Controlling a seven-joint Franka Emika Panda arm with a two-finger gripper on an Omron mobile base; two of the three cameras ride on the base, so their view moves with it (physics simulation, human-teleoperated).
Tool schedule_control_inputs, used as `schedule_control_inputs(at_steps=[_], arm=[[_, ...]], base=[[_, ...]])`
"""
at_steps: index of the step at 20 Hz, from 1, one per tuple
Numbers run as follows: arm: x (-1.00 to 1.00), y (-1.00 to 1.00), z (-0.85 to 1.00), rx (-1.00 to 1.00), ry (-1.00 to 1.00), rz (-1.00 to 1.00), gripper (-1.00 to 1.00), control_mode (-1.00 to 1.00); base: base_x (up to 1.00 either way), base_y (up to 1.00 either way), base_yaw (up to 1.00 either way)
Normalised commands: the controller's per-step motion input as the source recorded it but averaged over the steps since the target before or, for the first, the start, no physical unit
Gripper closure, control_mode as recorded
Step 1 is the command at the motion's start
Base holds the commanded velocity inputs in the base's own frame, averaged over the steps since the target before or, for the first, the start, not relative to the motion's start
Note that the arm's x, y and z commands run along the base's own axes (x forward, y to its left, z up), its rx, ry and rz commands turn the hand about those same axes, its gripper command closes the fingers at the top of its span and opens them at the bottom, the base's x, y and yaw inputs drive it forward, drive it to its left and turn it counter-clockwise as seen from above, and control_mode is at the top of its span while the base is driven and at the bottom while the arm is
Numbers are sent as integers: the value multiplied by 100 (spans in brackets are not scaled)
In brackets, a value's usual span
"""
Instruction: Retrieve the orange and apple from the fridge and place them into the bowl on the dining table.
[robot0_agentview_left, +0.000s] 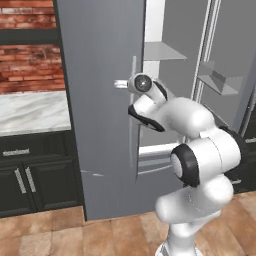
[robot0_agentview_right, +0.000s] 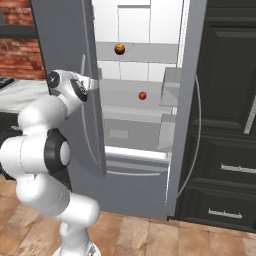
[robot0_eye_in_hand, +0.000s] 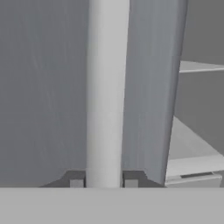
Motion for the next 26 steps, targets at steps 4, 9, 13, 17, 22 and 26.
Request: schedule_control_inputs(at_steps=[4, 9, 13, 17, 22, 26], arm=[[-99, 36, 48, 12, 11, -11, 100, -100], [-89, 29, 61, 20, 25, -12, 100, -100], [-63, 35, 54, 6, 26, -6, 100, -100], [-56, 33, 51, 4, 25, -4, -100, -100], [-83, 14, 43, 1, 1, 0, -100, -100], [-100, -9, 39, 6, -49, -5, -100, -100]], base=[[0, 0, 0], [0, 0, 0], [0, 0, 0], [0, 0, 0], [0, 0, 0], [0, 0, 0]])
